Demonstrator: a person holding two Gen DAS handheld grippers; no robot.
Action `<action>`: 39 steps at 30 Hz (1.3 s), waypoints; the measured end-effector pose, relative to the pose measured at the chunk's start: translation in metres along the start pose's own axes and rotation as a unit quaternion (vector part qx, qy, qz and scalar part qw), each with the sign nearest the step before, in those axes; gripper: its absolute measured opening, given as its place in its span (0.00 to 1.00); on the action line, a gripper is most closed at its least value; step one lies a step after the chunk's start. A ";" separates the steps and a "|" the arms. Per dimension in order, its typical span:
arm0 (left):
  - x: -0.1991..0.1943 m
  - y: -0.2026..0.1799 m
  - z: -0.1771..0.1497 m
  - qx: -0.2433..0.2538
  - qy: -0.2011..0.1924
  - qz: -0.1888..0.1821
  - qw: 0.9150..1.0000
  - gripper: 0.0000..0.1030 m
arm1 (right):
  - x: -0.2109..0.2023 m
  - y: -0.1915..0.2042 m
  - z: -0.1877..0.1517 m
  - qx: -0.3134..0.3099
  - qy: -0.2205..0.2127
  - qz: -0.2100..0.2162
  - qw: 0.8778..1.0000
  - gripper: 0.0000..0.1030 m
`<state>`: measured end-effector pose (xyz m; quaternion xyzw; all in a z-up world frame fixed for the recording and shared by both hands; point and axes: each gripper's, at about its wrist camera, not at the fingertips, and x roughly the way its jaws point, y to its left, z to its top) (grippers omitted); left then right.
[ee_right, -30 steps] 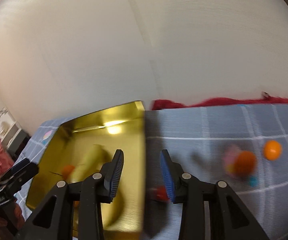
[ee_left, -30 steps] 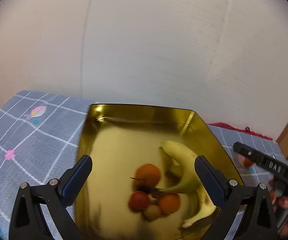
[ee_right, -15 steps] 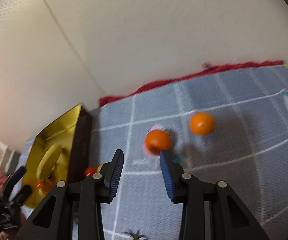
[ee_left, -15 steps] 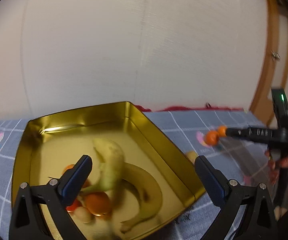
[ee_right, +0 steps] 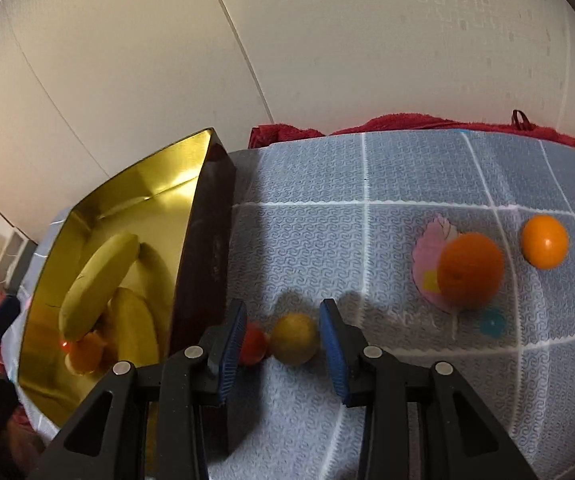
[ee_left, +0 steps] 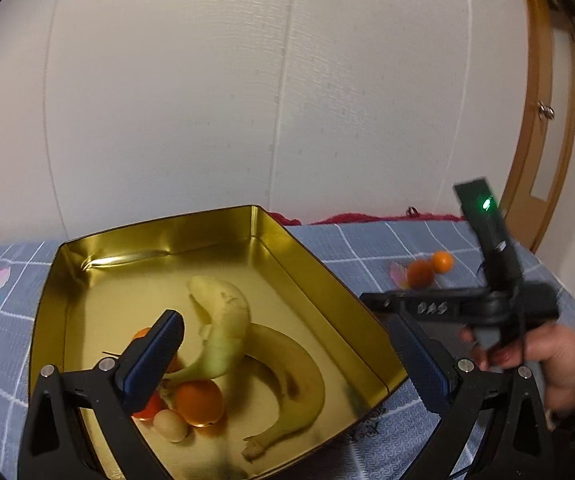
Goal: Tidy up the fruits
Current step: 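Withdraw both grippers from the tray toward the remaining fruit, then grasp the brown kiwi with the right gripper while the left grasps an orange mandarin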
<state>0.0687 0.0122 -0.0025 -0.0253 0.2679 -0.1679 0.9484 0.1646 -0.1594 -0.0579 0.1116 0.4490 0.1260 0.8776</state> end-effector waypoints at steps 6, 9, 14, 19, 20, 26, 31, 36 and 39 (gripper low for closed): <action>-0.005 0.010 0.002 -0.012 -0.006 0.008 1.000 1.00 | -0.006 -0.012 -0.010 0.016 0.020 0.006 1.000 0.35; -0.006 0.011 0.003 -0.015 -0.008 0.007 1.000 1.00 | -0.019 -0.025 -0.018 0.012 0.018 -0.025 0.999 0.35; -0.001 0.005 0.004 -0.016 -0.005 -0.001 1.000 1.00 | -0.041 -0.057 -0.025 0.033 0.007 -0.032 0.999 0.35; 0.002 -0.014 -0.001 0.020 -0.001 -0.007 1.000 1.00 | -0.058 -0.091 -0.030 0.090 -0.002 -0.010 0.996 0.35; 0.002 -0.019 -0.002 0.030 0.000 -0.008 1.000 1.00 | -0.062 -0.094 -0.030 0.094 -0.011 -0.002 0.996 0.35; 0.009 -0.035 -0.008 0.046 0.011 -0.022 0.999 1.00 | -0.061 -0.086 -0.026 0.064 -0.027 -0.018 0.997 0.35; 0.011 -0.044 -0.006 0.050 0.016 -0.033 0.998 1.00 | -0.036 -0.081 -0.014 0.065 -0.020 -0.043 0.997 0.35; 0.017 -0.066 0.011 0.072 0.016 -0.041 0.996 1.00 | -0.025 -0.076 -0.012 0.059 -0.011 -0.027 0.998 0.26; 0.022 -0.073 0.019 0.066 0.015 -0.042 0.997 1.00 | -0.025 -0.074 -0.014 0.046 -0.012 -0.032 0.998 0.25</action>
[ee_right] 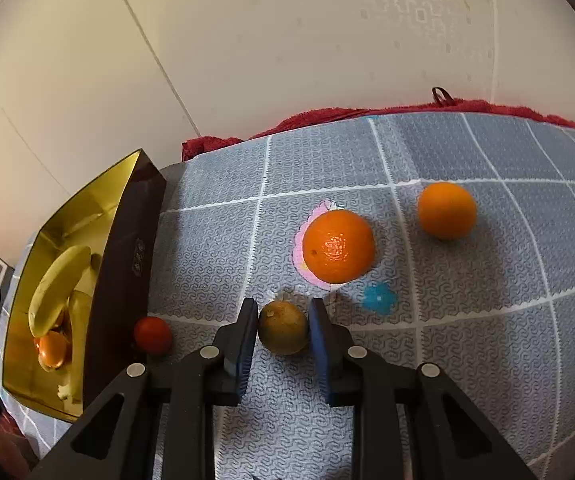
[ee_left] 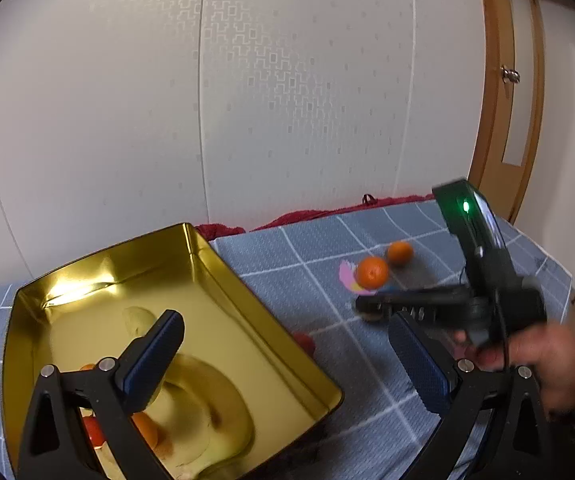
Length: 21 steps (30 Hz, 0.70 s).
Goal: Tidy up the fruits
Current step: 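Grasp the brown kiwi with the right gripper while the left grasps an orange mandarin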
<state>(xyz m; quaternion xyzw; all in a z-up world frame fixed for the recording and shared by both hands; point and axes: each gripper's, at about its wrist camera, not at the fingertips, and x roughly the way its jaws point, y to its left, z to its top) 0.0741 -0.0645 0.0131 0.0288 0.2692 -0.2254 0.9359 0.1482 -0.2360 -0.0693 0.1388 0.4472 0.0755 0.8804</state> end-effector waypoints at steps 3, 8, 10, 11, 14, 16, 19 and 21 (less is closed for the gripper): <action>0.003 0.002 0.002 -0.019 0.005 -0.009 1.000 1.00 | -0.004 -0.001 -0.002 -0.001 0.003 0.006 1.000 0.25; 0.006 0.016 -0.007 -0.054 0.011 0.000 0.998 1.00 | -0.030 -0.014 -0.002 0.025 -0.026 0.021 0.999 0.25; 0.005 0.020 -0.009 -0.065 0.015 0.003 0.998 1.00 | -0.044 -0.029 -0.003 0.057 -0.039 0.025 0.997 0.25; 0.006 0.019 -0.007 -0.070 0.018 -0.003 0.997 1.00 | -0.047 -0.035 -0.004 0.070 -0.041 0.024 0.996 0.25; 0.012 0.010 0.001 -0.072 0.019 -0.012 0.997 1.00 | -0.059 -0.060 -0.009 0.110 -0.047 0.013 0.993 0.25; 0.017 -0.003 0.010 -0.068 0.018 -0.019 0.997 1.00 | -0.064 -0.074 -0.010 0.124 -0.051 0.002 0.991 0.25; 0.034 -0.029 0.023 -0.054 0.026 -0.018 0.998 1.00 | -0.069 -0.092 -0.012 0.135 -0.053 -0.012 0.989 0.25; 0.050 -0.048 0.030 -0.039 0.037 -0.012 0.998 1.00 | -0.071 -0.102 -0.013 0.146 -0.054 -0.013 0.988 0.25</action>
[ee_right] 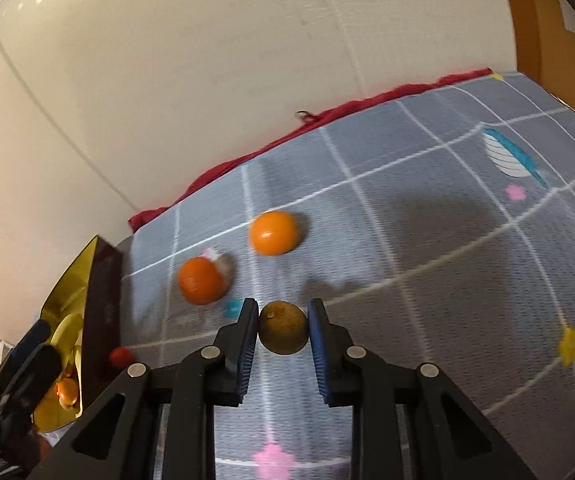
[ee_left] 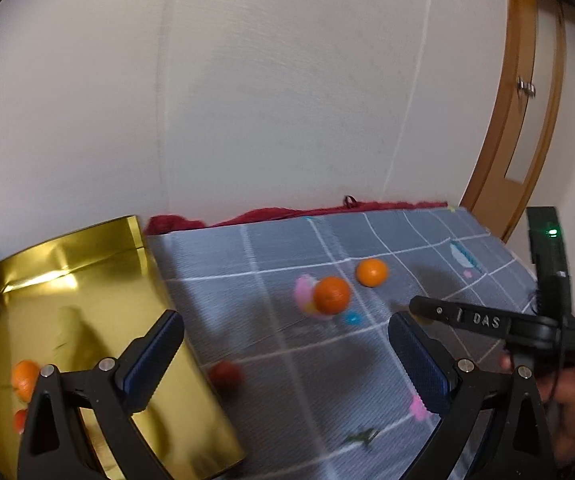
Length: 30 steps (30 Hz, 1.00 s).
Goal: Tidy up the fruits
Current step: 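Grasp the brown kiwi with the right gripper while the left grasps an orange mandarin, then carry kiwi and mandarin into the gold tray and open both grippers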
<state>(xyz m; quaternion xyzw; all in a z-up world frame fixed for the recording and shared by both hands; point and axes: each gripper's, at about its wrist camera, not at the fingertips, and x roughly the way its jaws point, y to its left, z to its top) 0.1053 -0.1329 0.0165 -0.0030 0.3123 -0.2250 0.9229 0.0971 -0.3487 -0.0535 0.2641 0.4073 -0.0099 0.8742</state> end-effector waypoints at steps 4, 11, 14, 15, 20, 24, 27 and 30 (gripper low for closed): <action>0.044 -0.023 0.011 0.001 0.043 0.015 0.999 1.00 | -0.006 -0.021 0.005 0.026 -0.005 -0.013 1.000 0.25; 0.106 -0.034 0.013 -0.017 0.078 0.051 0.995 0.89 | -0.014 -0.031 0.010 -0.001 -0.026 -0.100 0.995 0.25; 0.124 -0.039 0.014 -0.011 0.081 0.058 0.995 0.83 | -0.016 -0.037 0.012 0.004 -0.031 -0.116 0.993 0.25; 0.128 -0.040 0.014 -0.009 0.084 0.060 0.995 0.77 | -0.017 -0.039 0.013 0.009 -0.031 -0.112 0.993 0.25; 0.144 -0.042 0.010 0.001 0.100 0.062 0.993 0.43 | -0.017 -0.039 0.013 0.012 -0.030 -0.110 0.993 0.25; 0.144 -0.043 0.005 0.017 0.091 0.057 0.994 0.39 | -0.017 -0.038 0.012 0.016 -0.038 -0.125 0.991 0.25; 0.139 -0.036 0.002 -0.001 0.088 0.044 0.995 0.38 | -0.019 -0.040 0.013 0.017 -0.046 -0.137 0.989 0.25; 0.131 -0.031 -0.003 -0.013 0.087 0.042 0.995 0.38 | -0.020 -0.038 0.012 0.016 -0.048 -0.135 0.989 0.25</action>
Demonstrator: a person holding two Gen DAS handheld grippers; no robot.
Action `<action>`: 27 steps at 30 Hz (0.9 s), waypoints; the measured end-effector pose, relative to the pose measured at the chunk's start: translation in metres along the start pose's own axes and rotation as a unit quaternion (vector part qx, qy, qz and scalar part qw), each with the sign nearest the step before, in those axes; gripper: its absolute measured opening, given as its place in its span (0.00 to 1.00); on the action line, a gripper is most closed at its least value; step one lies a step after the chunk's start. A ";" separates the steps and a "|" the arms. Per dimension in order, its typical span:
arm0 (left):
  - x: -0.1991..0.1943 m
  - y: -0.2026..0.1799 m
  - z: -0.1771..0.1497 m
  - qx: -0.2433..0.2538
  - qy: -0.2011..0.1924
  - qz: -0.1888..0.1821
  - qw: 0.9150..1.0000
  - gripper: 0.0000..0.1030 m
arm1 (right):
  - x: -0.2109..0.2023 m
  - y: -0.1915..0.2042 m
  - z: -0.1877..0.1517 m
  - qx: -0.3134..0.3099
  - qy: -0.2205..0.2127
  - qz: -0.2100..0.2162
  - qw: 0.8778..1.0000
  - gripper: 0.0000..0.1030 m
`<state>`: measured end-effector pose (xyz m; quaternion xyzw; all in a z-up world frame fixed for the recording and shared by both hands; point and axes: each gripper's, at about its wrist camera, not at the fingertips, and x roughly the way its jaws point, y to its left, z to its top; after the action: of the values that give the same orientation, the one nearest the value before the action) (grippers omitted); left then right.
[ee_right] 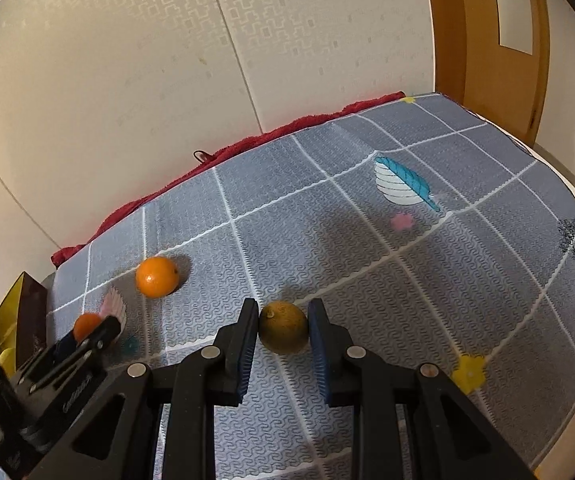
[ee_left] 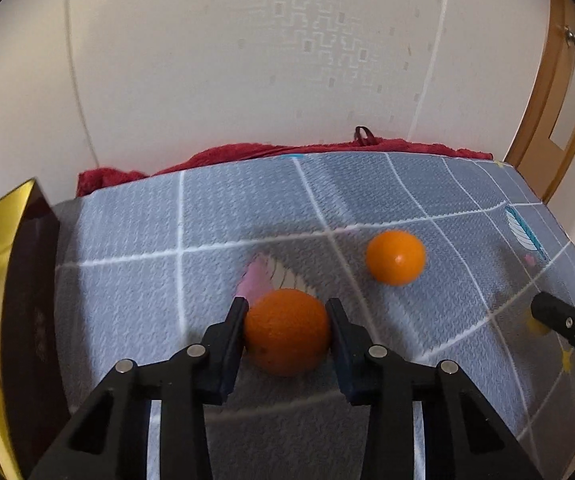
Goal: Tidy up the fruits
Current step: 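Carry kiwi and mandarin into the gold tray and open both grippers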
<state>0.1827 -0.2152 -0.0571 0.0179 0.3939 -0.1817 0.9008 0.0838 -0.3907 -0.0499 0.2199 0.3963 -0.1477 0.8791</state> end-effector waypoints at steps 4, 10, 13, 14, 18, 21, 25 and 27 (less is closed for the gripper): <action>-0.023 0.002 -0.011 0.002 -0.021 -0.012 1.000 0.38 | -0.002 0.011 -0.002 -0.005 -0.003 0.020 1.000 0.25; -0.065 0.014 -0.022 -0.018 -0.043 -0.036 0.998 0.38 | -0.010 0.041 -0.009 -0.024 -0.010 0.071 0.997 0.25; -0.091 0.029 -0.028 -0.020 -0.064 -0.037 0.997 0.38 | -0.017 0.065 -0.015 -0.051 -0.019 0.099 0.994 0.25; -0.099 0.036 -0.030 -0.021 -0.072 -0.033 0.997 0.38 | -0.020 0.073 -0.017 -0.060 -0.022 0.108 0.992 0.25; -0.128 0.071 -0.039 -0.032 -0.089 -0.021 0.995 0.38 | -0.031 0.113 -0.028 -0.094 -0.029 0.157 0.983 0.25; -0.144 0.104 -0.046 -0.047 -0.096 0.002 0.994 0.38 | -0.037 0.141 -0.037 -0.122 -0.035 0.183 0.975 0.25; -0.161 0.148 -0.055 -0.071 -0.103 0.037 0.991 0.38 | -0.049 0.183 -0.054 -0.167 -0.045 0.227 0.958 0.25; -0.167 0.171 -0.060 -0.083 -0.104 0.056 0.990 0.38 | -0.051 0.198 -0.061 -0.185 -0.046 0.245 0.951 0.25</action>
<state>0.0944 0.0074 0.0022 -0.0541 0.3105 -0.0987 0.9439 0.0984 -0.1855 0.0068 0.1366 0.3097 0.1376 0.9309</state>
